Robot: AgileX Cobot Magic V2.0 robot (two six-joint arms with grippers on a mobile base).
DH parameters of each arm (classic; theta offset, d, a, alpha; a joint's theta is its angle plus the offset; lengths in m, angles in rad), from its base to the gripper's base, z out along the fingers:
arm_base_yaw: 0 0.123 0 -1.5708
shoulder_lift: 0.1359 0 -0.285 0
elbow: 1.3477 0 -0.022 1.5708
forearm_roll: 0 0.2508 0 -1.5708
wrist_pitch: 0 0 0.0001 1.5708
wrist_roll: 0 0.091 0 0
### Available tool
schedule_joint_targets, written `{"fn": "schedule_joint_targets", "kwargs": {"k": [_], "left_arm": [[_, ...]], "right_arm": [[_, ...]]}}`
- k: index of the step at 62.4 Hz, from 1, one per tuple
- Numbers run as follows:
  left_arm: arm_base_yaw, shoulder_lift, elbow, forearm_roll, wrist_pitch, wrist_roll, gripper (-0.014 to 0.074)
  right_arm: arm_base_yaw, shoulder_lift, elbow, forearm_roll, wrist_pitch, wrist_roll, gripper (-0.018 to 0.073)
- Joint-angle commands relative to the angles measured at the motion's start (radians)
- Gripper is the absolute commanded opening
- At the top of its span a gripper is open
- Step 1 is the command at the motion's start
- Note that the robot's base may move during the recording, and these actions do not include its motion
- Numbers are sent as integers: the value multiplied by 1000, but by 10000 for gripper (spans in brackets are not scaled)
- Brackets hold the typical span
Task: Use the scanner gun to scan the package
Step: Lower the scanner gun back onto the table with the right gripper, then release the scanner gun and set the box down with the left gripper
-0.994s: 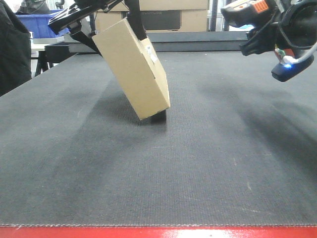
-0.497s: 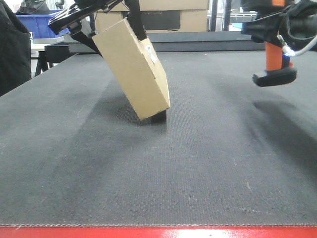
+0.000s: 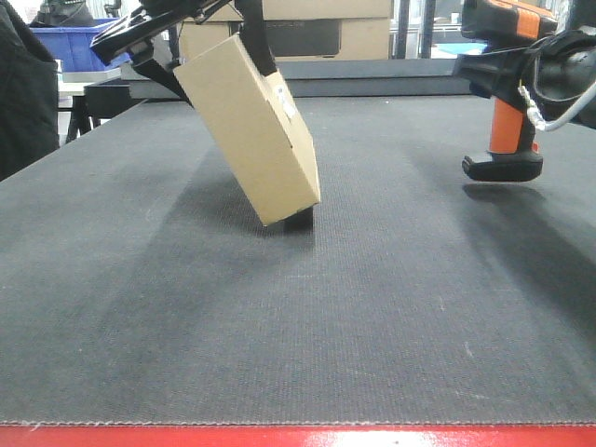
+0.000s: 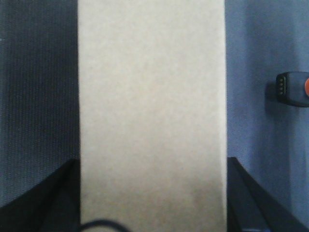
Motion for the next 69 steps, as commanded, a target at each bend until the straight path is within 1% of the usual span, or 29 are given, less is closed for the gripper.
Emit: {"fn": "schedule_joint_targets", "kwargs": {"k": [1,7,12,15,22,23,24,28,32,37,39,41,50,61,69], "left_arm": [[0,-16,-3,-10,-10,-3,-111],[0,-16,-3,-10,-10,-3,-111],[0,-16,-3,-10,-8,-3,-111],[0,-16,-3,-10,-8,-3,-111],[0,-16,-3,-10,-8,-3,-111],[0,-16,-3,-10,-8,-3,-111],[0,-16,-3,-10,-8,-3,-111],[0,-16,-3,-10,-8,-3,-111],[0,-16,-3,-10,-8,-3,-111],[0,-16,-3,-10,-8,-3,-111],[0,-16,-3,-10,-8,-3,-111],[0,-16,-3,-10,-8,-3,-111],[0,-16,-3,-10,-8,-3,-111],[11,-16,-14,39,13,-3,-111],[36,-20,-42,177,84,-3,-111]], "right_arm": [[-2,6,-6,-4,-71,5,-168],[-2,23,-6,-4,-69,5,-138],[-2,29,-6,-4,-62,5,-59],[-2,29,-6,-9,-66,5,2],[-2,29,-6,-18,-74,5,185],[-2,29,-6,-18,-74,5,222],[-2,29,-6,-18,-72,5,234],[-2,29,-6,-18,-57,5,337],[-2,29,-6,-18,-32,5,410],[-2,29,-2,-18,-3,5,533],[0,29,0,-18,-1,5,557],[0,29,4,-19,-1,5,569],[0,2,42,-74,1,5,560],[0,-73,137,-122,1,5,560],[0,-141,222,-131,6,5,560]]}}
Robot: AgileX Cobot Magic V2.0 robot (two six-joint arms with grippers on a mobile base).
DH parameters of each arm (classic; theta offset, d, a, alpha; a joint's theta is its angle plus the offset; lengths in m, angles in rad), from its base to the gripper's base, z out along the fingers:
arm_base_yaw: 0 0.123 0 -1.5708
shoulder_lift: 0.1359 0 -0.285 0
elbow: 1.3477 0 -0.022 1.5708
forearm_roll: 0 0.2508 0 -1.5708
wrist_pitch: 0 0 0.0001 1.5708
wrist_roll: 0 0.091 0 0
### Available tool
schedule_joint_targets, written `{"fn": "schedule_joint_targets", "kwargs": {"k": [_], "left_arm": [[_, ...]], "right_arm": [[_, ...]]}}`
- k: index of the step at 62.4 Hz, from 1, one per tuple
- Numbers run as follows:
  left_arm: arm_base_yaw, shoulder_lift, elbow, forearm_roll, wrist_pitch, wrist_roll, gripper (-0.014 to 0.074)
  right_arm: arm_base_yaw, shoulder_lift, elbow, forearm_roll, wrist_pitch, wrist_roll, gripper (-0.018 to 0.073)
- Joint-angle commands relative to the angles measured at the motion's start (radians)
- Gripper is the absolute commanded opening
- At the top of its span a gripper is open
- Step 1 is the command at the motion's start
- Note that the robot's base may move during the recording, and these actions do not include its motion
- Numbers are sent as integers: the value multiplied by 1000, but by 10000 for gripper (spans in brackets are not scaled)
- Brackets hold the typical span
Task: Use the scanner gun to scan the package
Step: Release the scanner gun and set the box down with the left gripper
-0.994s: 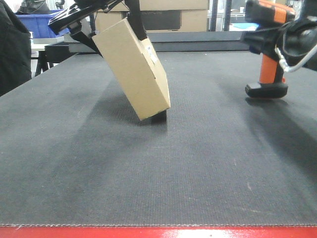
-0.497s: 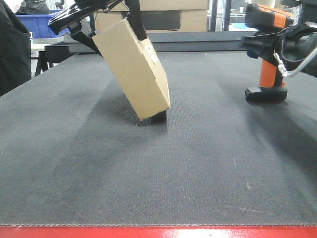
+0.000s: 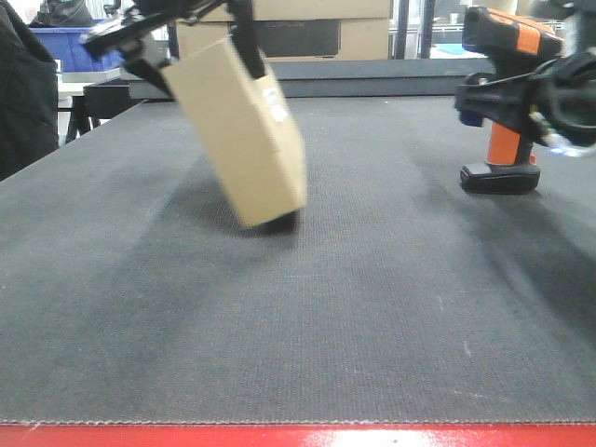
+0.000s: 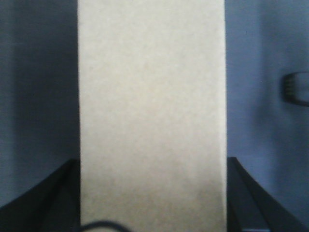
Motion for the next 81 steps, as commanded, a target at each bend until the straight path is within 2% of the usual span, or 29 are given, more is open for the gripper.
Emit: {"fn": "schedule_joint_targets", "kwargs": {"k": [1,7,12,17,29,36,44,51,63,67,74,81], "left_arm": [[27,-20,-27,110,42,-3,-111],[62,-25,-36,222,112,1,-111],[96,-25,-35,271,153,57,-111],[137,-25,-35,266,174,136,-111],[213,-25,-33,256,160,154,-111],[219,-25,-33,244,149,214,-111],[211,-25,-33,244,159,222,-91],[196,-25,-33,244,151,222,45],[174,-25,-33,244,146,207,405],[171,-25,-33,249,146,207,494],[171,-25,-33,269,156,174,589],[171,-37,-35,296,181,151,586]], "right_arm": [[0,-57,62,-25,-17,0,560],[0,-116,131,-38,-17,0,560],[0,-163,182,-48,-13,0,560],[0,-224,227,-63,10,0,560],[0,-338,266,-71,157,0,560],[0,-375,269,-112,172,0,560],[0,-387,269,-122,168,0,560],[0,-387,269,-122,174,0,560],[0,-387,269,-122,206,0,560],[0,-387,269,-122,211,0,560],[0,-387,269,-122,211,0,560],[0,-391,269,-122,211,0,560]]}}
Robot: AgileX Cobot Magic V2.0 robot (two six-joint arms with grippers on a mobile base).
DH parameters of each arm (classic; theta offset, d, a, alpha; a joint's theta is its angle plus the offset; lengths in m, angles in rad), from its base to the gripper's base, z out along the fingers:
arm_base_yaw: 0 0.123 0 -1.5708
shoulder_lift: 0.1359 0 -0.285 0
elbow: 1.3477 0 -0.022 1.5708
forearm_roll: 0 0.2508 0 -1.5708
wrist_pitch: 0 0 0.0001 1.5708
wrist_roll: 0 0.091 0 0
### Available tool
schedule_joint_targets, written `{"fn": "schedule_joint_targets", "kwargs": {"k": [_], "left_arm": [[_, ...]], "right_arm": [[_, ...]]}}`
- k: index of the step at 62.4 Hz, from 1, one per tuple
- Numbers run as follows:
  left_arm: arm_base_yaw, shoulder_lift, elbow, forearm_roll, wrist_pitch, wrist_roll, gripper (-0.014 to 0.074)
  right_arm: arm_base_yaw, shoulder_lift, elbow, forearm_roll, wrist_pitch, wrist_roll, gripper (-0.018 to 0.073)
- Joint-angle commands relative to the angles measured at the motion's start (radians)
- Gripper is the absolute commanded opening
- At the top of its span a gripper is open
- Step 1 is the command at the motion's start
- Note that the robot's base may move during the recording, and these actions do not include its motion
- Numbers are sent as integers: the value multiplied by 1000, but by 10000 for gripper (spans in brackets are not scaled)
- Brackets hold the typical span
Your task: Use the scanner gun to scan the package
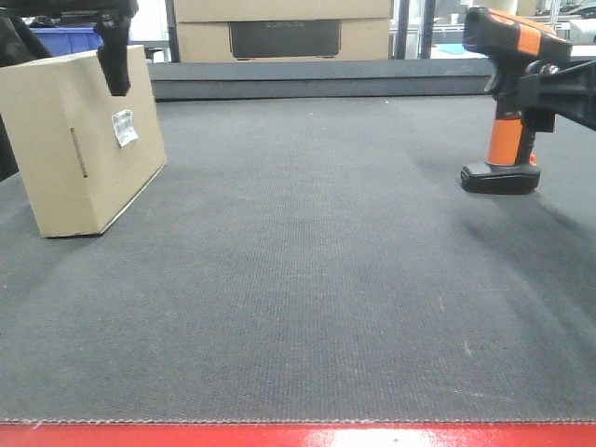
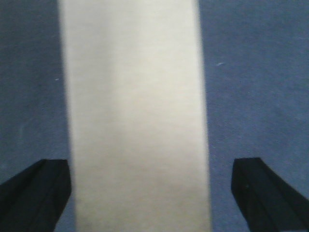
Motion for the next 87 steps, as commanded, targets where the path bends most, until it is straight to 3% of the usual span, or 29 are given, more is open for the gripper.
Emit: {"fn": "schedule_joint_targets", "kwargs": {"k": [1,20,32,39,53,65,72,87], "left_arm": [[-5,-28,-10,22,22,-23,583],[-5,-180,-1,27,47,-68,507],[-9,-288,119,31,-2,-91,285],[-9,-394,282,35,-67,-106,115],[23,-598,585,32,-260,-158,-114],[78,-733,842,30,-511,-158,-111],[106,-803,965,30,-642,-158,-111],[129,-986,1200,29,-958,-158,-111]], "right_arm": [[0,-13,2,-7,-14,0,560],[0,-42,2,-7,0,0,560],[0,-76,2,-7,2,0,559],[0,-128,2,-7,38,-2,559],[0,-228,2,-7,187,-2,559],[0,-343,2,-5,331,-2,548],[-2,-418,2,4,355,-2,406],[-2,-553,4,4,491,-6,-120]]}}
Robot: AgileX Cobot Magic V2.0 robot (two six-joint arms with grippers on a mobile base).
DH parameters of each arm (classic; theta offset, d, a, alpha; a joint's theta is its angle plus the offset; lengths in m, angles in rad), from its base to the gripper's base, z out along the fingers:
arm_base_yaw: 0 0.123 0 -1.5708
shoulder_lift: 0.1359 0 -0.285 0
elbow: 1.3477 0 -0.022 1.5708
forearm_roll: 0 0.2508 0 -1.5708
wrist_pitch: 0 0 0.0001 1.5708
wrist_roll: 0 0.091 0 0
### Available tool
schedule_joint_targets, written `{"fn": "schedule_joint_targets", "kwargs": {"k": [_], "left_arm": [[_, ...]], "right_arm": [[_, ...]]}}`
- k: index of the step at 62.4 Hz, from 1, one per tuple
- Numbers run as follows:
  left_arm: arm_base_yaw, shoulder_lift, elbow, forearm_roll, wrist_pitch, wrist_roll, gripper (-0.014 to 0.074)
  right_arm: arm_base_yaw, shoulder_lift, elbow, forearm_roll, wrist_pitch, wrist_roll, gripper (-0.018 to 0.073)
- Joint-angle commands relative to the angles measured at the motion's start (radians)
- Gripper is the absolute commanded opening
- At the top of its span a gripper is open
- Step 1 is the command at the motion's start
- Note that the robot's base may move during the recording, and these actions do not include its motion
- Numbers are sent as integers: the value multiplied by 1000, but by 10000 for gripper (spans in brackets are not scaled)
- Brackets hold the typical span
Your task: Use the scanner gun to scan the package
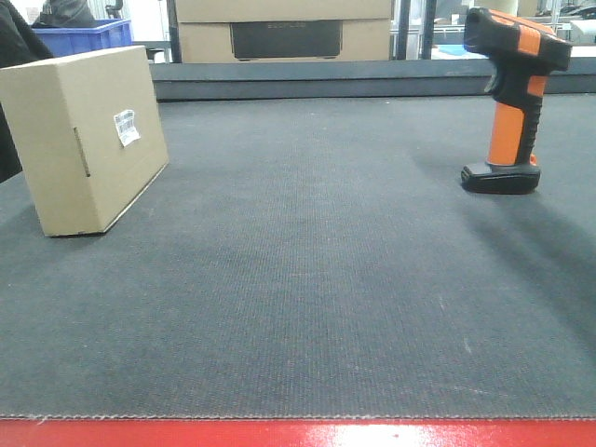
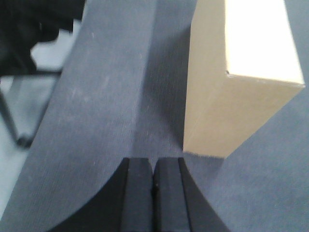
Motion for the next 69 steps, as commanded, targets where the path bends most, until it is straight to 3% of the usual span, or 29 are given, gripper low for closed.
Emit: {"fn": "schedule_joint_targets", "kwargs": {"k": [1,7,12,27,43,54,69], "left_arm": [[3,-79,73,-5,-168,-8,-111],[3,-177,147,-5,-296,-8,-111],[3,-253,187,3,-318,-8,-111],[3,-524,278,3,-215,-8,-111],[3,-767,295,4,-90,-8,-111],[3,-822,295,4,-73,-8,-111],[3,-822,295,4,-79,-8,-111]], "right_arm": [[-2,-38,4,-2,48,-6,-145],[-2,-84,33,-3,48,-6,-167],[-11,-135,68,-3,50,-6,-167],[-33,-359,197,-3,89,-6,-167],[-33,-683,199,-82,357,-6,-167],[-33,-811,199,-99,451,-6,-167],[-33,-866,199,-98,456,-6,-167]]}}
